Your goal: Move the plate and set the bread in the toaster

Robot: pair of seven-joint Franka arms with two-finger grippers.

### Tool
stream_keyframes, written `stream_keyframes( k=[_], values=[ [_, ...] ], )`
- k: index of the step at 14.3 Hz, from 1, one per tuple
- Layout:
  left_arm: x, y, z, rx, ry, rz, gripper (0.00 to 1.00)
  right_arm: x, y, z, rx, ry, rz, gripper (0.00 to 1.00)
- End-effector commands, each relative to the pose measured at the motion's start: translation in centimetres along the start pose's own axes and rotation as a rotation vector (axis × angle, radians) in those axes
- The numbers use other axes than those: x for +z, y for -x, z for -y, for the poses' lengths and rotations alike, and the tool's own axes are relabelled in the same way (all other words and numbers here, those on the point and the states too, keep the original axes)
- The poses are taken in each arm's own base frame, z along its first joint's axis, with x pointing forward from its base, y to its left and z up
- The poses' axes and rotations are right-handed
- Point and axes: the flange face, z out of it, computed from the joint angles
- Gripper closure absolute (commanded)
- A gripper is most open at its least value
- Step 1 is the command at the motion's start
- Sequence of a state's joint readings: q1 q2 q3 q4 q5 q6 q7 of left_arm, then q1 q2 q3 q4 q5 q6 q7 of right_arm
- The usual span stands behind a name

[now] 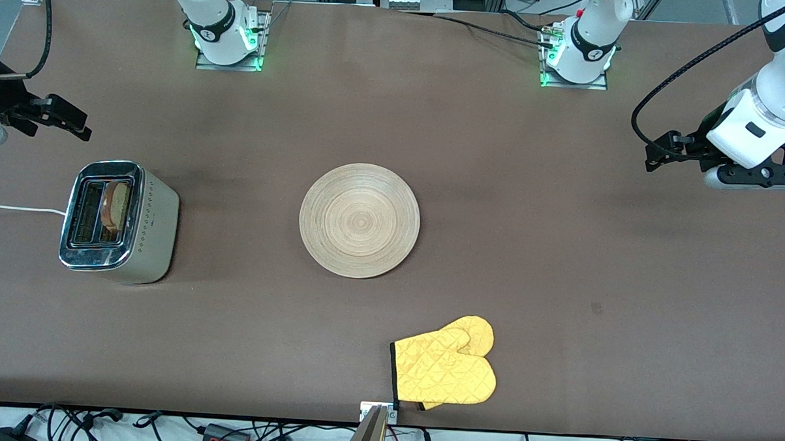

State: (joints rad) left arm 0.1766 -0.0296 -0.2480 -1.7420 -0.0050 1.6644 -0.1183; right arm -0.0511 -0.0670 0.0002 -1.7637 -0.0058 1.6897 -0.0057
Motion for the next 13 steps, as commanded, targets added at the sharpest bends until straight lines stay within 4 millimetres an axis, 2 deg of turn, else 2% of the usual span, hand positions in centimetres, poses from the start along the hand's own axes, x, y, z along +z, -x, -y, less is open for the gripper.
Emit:
stream_keyframes(
  k=[1,13],
  values=[
    [-0.52,0.22,0.32,-0.011,0.014,0.007,0.00,-0.14,0.57,-0.01,0.000,-0.004,-0.004,0.00],
    [-0.43,0.18,0.49,0.027,0.014,0.010,0.00,-0.07,0.37,0.06,-0.005,-0.002,-0.012,0.00]
  ],
)
